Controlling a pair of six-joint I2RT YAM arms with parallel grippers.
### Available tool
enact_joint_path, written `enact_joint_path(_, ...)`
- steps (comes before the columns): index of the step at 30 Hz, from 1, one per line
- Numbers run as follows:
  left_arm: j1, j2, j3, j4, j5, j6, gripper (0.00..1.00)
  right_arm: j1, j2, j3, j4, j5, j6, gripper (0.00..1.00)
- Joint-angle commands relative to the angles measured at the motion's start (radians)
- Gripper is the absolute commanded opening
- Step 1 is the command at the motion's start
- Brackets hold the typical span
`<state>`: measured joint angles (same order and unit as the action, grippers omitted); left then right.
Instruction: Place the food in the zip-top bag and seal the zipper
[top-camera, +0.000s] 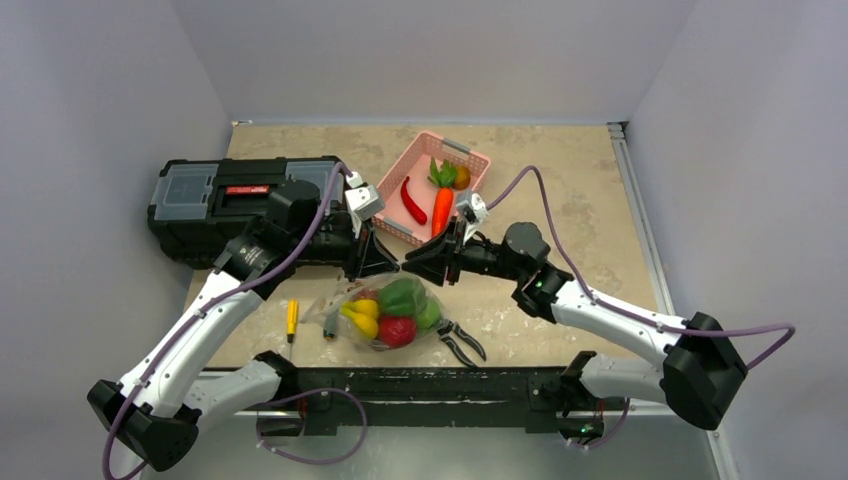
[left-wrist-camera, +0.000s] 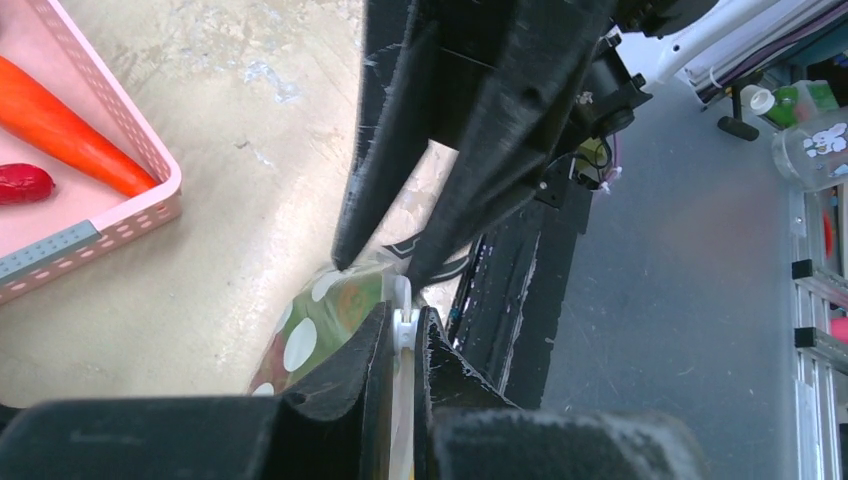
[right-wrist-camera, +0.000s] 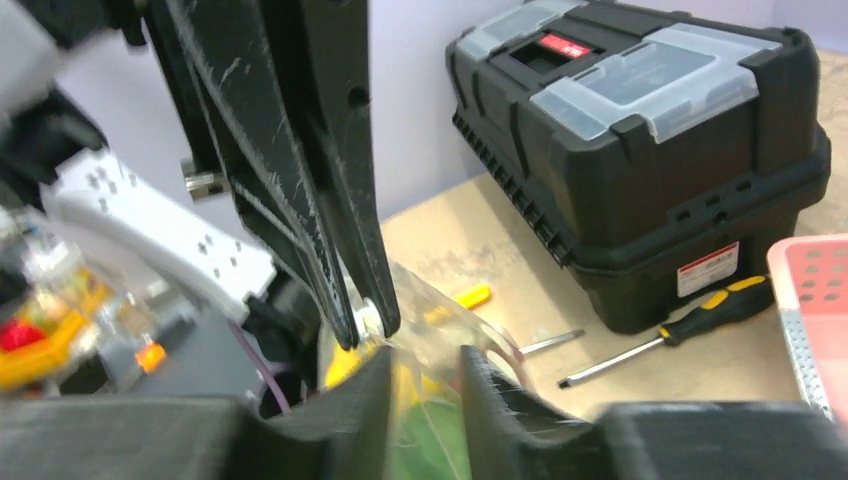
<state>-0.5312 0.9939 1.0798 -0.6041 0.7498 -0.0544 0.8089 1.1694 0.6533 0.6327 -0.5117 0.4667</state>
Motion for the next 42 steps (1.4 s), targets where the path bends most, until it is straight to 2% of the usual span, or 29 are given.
enact_joint_path(1, -0.003, -0.012, 0.022, 0.007, 0.045, -0.027, 0.01, -0.008, 0.013, 0.105, -0.166, -0.196, -0.223, 0.41)
enact_joint_path(3, -0.003, -0.012, 0.022, 0.009, 0.058, -0.028, 0.02, -0.008, 0.034, 0.113, -0.143, -0.245, -0.227, 0.5)
enact_joint_path(6, -0.003, -0.009, 0.022, 0.012, 0.069, -0.032, 0.03, -0.007, 0.059, 0.105, -0.028, -0.302, -0.175, 0.5)
enact_joint_path(8, -0.003, -0.01, 0.024, 0.012, 0.068, -0.035, 0.06, -0.008, 0.079, 0.107, 0.025, -0.323, -0.145, 0.36)
enact_joint_path(10, -0.004, -0.018, 0.026, 0.006, 0.068, -0.035, 0.13, -0.008, 0.098, 0.115, 0.047, -0.337, -0.125, 0.1)
enact_joint_path(11, -0.004, -0.024, 0.024, 0.003, 0.062, -0.033, 0.19, -0.008, 0.105, 0.117, 0.06, -0.344, -0.116, 0.0)
enact_joint_path(13, -0.003, -0.037, 0.016, -0.015, 0.039, -0.019, 0.3, -0.007, 0.099, 0.106, 0.079, -0.328, -0.105, 0.0)
enact_joint_path(15, -0.002, -0.055, 0.0, -0.043, 0.01, 0.003, 0.36, -0.008, 0.078, 0.08, 0.111, -0.274, -0.078, 0.0)
enact_joint_path(18, -0.003, -0.084, -0.043, -0.052, -0.022, 0.018, 0.4, -0.008, 0.044, 0.046, 0.131, -0.195, -0.053, 0.0)
enact_joint_path(21, -0.002, -0.092, -0.064, -0.065, -0.04, 0.031, 0.41, -0.009, 0.033, 0.041, 0.131, -0.194, -0.044, 0.0)
enact_joint_path(28, -0.002, -0.089, -0.051, -0.061, -0.068, 0.044, 0.24, -0.01, 0.037, 0.049, 0.121, -0.215, -0.047, 0.0)
enact_joint_path(31, -0.002, -0.09, -0.053, -0.062, -0.076, 0.048, 0.13, -0.01, 0.026, 0.046, 0.114, -0.217, -0.05, 0.0)
enact_joint_path(33, -0.002, -0.093, -0.058, -0.059, -0.076, 0.049, 0.01, -0.01, 0.019, 0.047, 0.097, -0.216, -0.062, 0.0)
enact_joint_path(36, -0.002, -0.1, -0.059, -0.057, -0.086, 0.05, 0.0, -0.009, 0.013, 0.086, -0.018, -0.22, -0.126, 0.0)
enact_joint_path(37, -0.002, -0.102, -0.058, -0.054, -0.087, 0.05, 0.0, -0.01, 0.014, 0.123, -0.104, -0.209, -0.157, 0.04)
enact_joint_path(38, -0.002, -0.104, -0.056, -0.053, -0.087, 0.051, 0.0, -0.01, 0.013, 0.156, -0.185, -0.198, -0.176, 0.13)
enact_joint_path(40, -0.002, -0.107, -0.041, -0.061, -0.094, 0.05, 0.0, -0.009, 0.01, 0.223, -0.333, -0.167, -0.205, 0.4)
enact_joint_path(42, -0.003, -0.105, -0.023, -0.072, -0.093, 0.09, 0.0, -0.009, 0.004, 0.282, -0.455, -0.152, -0.217, 0.54)
